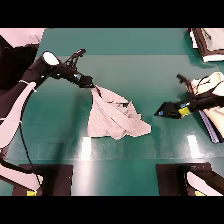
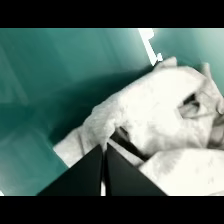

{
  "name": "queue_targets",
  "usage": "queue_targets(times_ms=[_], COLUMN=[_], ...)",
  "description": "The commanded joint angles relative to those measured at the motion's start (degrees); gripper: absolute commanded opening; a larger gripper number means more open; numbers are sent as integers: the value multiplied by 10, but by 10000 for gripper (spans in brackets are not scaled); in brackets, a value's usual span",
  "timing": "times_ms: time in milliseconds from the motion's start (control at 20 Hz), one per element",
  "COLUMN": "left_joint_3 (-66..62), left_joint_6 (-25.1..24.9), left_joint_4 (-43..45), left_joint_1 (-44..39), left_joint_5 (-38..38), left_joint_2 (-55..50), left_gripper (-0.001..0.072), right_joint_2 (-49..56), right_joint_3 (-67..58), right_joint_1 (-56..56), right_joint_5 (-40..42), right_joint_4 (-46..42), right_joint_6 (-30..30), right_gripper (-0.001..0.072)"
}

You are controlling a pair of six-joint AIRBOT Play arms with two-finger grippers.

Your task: Fold the shirts.

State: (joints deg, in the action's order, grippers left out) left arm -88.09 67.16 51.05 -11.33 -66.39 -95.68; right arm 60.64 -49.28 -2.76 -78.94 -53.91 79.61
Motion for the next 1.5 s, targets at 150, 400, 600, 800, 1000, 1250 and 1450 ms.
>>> queue_targets(times_ms=[150,400,600,800,1000,1250,1450], left_joint_3=[-6,-6,-15,-55,-88,-122,-192], left_joint_6=[2,14,60,97,113,135,134], left_joint_4=[10,14,108,163,161,153,124], left_joint_1=[4,4,4,4,4,4,4], left_joint_5=[-52,-78,-45,27,76,86,89], left_joint_2=[40,41,104,240,377,503,526], left_gripper=[18,18,18,18,18,18,18], right_joint_2=[82,145,87,-44,-144,-214,-221], right_joint_3=[114,100,61,-48,-185,-293,-344], right_joint_1=[49,102,92,51,23,11,11], right_joint_5=[121,147,139,130,145,137,102], right_joint_4=[75,92,93,93,92,89,87], right_joint_6=[-90,-115,-124,-93,-79,-68,-43], right_gripper=[569,174,11,11,10,10,10])
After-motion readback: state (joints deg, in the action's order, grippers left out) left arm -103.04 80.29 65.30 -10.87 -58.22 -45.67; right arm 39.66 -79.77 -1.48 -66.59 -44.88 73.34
